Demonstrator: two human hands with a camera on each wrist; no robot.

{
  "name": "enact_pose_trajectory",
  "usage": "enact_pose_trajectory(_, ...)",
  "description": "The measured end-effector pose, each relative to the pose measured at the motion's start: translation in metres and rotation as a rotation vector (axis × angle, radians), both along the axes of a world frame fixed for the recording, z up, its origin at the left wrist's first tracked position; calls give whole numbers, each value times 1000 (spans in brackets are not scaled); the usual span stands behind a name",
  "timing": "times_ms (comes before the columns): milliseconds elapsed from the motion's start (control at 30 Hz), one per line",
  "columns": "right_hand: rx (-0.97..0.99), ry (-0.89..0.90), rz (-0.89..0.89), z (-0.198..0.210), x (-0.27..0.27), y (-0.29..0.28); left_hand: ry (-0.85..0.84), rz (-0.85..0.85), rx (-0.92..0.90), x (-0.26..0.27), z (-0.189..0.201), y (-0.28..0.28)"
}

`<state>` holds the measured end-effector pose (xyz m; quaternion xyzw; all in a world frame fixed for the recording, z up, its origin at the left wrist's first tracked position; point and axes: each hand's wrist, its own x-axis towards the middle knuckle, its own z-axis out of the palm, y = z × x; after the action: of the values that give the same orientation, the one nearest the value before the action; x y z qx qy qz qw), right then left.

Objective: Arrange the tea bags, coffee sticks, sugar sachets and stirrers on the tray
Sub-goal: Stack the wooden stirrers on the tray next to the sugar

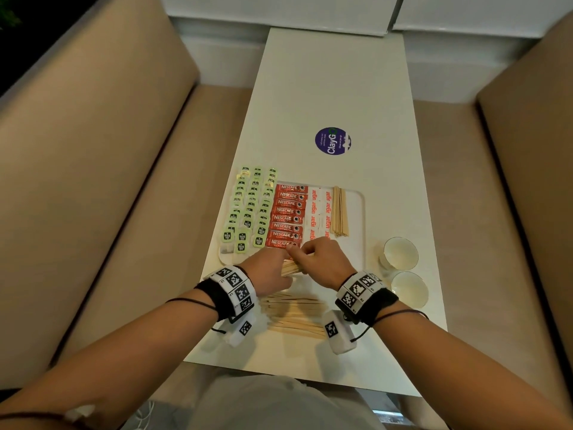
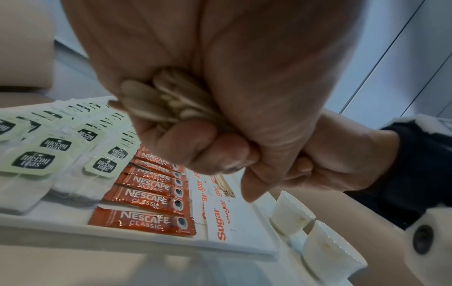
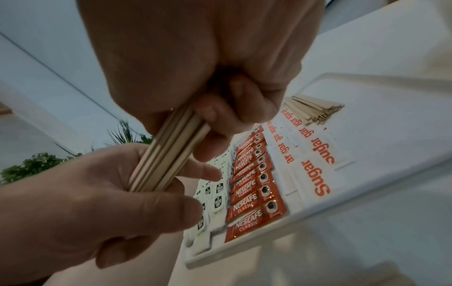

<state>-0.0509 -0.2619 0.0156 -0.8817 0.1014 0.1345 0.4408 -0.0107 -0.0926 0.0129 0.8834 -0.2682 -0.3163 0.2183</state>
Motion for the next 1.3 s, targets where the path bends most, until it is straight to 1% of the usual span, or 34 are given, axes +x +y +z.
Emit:
enact_pose_trajectory(133, 138, -32, -117, 4, 0, 4, 20, 4, 10, -1, 3, -7)
enact_pose_trajectory(300, 197, -52, -201, 4, 4, 4, 17, -11, 0, 1, 4, -11)
enact_pose_trajectory(400, 185, -90, -224, 1, 3, 0, 2, 6, -3, 5, 5, -11)
enact_pose_trajectory(533, 137, -98, -190, 2, 2, 1, -8, 13, -16, 7, 6, -13)
enact_pose_trajectory(700, 56, -21, -65, 2, 2, -5, -10, 21, -42, 6, 9, -12)
enact_pose_trajectory(800, 67, 1, -54, 1, 3, -8, 9, 10, -77, 6, 5, -11)
enact_pose_trajectory(967, 123, -21, -88, 10, 2, -13, 50, -1, -150, 8, 6, -7)
enact_pose_trajectory(1033, 119, -26, -112, 15, 2, -17, 68, 36, -135, 12, 8, -3)
enact_pose_trajectory(1067, 120, -29, -136, 16, 2, -20, 105, 84, -143, 13, 8, 0)
enact_pose_trajectory(1133, 119, -56, -190, 15, 2, -25, 219, 203, -211, 16, 9, 2)
enact_pose_trajectory(1200, 106, -86, -236, 12, 2, -27, 299, 285, -282, 16, 13, 3)
enact_pose_trajectory(1300, 100, -111, -265, 4, 3, -26, 349, 382, -335, 17, 17, -3)
